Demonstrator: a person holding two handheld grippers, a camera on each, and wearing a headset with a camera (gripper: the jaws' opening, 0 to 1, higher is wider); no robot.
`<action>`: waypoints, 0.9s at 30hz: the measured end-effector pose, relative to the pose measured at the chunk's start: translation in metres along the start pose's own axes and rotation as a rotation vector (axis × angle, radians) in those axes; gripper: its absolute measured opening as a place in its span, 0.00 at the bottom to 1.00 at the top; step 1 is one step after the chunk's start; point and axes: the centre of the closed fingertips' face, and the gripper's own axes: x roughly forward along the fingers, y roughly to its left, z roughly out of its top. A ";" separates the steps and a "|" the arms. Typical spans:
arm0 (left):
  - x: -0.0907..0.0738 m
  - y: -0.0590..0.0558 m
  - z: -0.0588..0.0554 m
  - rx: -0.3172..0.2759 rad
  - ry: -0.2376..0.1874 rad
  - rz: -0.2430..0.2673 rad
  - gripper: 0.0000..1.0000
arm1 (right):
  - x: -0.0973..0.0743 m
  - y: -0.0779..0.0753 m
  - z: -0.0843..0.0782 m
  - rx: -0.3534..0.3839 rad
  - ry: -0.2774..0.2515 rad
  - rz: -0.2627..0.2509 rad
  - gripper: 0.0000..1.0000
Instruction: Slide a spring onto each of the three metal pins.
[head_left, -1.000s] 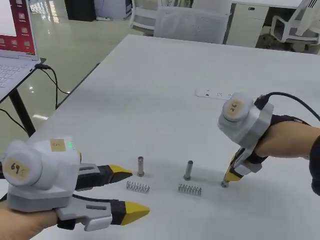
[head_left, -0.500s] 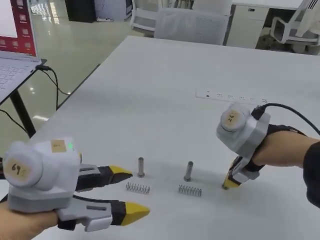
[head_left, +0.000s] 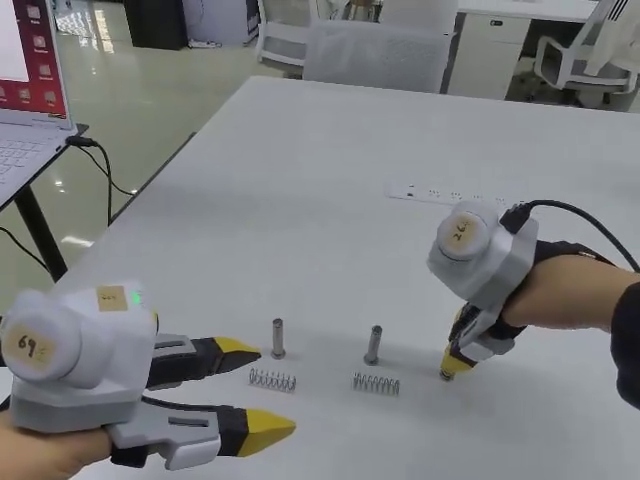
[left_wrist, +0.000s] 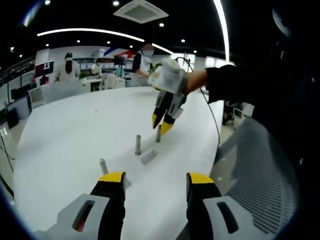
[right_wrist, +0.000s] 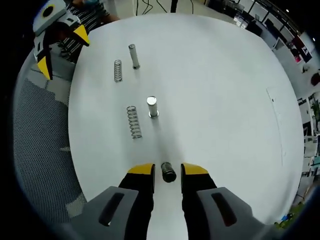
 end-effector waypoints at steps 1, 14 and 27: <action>0.000 0.000 0.000 0.000 0.001 -0.001 0.43 | -0.002 0.002 0.003 -0.009 -0.006 0.004 0.18; 0.000 -0.001 -0.001 0.005 0.005 -0.001 0.42 | 0.011 0.041 0.030 -0.171 -0.008 0.075 0.15; 0.001 0.001 -0.002 0.003 0.009 0.000 0.42 | 0.039 0.049 0.034 -0.219 0.021 0.101 0.11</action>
